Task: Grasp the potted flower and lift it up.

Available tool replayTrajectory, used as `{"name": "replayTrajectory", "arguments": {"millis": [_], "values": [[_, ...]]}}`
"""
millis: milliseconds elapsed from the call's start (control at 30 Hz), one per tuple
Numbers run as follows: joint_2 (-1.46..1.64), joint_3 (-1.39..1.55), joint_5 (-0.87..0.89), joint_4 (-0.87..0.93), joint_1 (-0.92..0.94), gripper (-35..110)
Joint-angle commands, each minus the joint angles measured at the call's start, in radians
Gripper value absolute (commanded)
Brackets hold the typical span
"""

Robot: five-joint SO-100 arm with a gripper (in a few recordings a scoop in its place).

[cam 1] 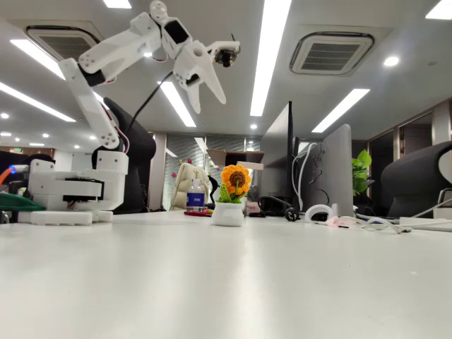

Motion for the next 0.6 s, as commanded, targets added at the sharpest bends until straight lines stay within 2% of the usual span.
{"name": "replayTrajectory", "arguments": {"millis": [0,567], "values": [[-0.043,-0.018,0.0,-0.008,-0.021,57],[-0.35,-0.017,0.021,-0.071,-0.023,58]]}}
